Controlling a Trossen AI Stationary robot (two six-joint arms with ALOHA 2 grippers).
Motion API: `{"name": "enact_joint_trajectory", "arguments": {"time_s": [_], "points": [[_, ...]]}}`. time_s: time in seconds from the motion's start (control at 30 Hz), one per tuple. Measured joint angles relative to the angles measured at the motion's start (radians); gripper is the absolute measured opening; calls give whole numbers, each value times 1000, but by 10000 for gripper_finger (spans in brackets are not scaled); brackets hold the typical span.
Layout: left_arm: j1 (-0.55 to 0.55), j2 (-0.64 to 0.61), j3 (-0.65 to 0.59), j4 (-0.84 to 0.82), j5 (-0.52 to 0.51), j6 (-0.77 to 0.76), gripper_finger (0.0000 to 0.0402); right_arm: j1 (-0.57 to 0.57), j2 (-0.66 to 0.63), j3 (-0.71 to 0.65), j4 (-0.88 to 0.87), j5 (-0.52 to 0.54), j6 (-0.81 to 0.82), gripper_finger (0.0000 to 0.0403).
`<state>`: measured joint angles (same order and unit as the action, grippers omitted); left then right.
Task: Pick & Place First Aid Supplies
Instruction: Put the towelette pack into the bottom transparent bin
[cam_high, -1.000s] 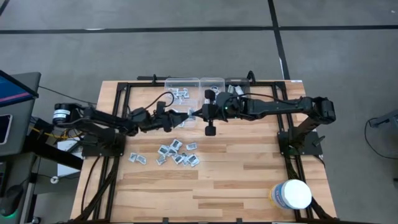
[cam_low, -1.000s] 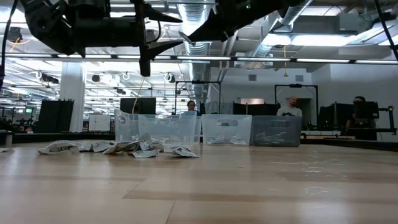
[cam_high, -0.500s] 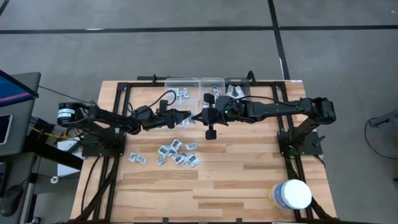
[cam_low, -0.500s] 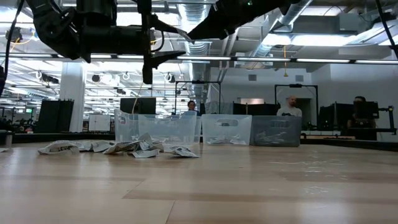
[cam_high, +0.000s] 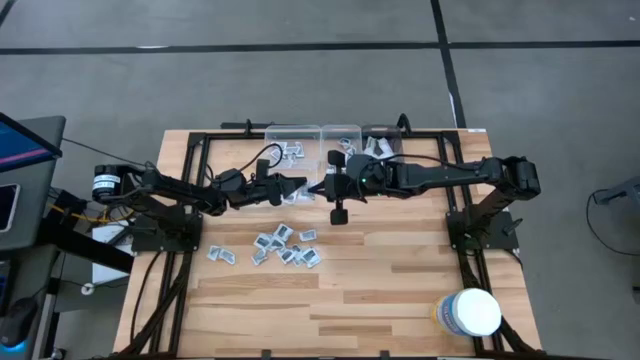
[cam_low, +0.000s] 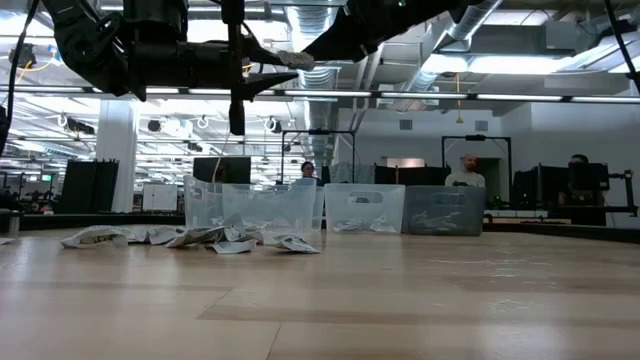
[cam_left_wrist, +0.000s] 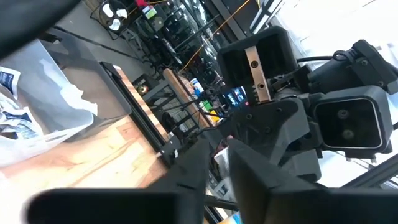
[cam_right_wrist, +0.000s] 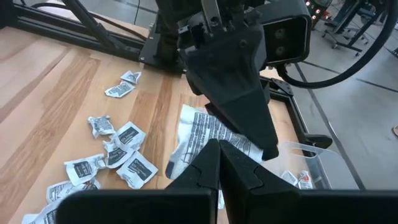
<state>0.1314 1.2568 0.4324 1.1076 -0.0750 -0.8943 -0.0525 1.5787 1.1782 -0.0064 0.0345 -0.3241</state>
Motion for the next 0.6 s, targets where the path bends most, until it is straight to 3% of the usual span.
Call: {"name": "enact_joint_trajectory", "arguments": {"time_s": [0.1, 0.43, 0.6], "points": [[0, 0, 0, 0, 0, 17, 12, 1, 0, 0, 1, 0, 3, 0], [0, 0, 0, 0, 0, 43, 5, 0, 0, 0, -45, 0, 86, 6], [0, -1, 0, -1, 1, 215, 5, 8, 0, -20, -99, 0, 101, 38]]}}
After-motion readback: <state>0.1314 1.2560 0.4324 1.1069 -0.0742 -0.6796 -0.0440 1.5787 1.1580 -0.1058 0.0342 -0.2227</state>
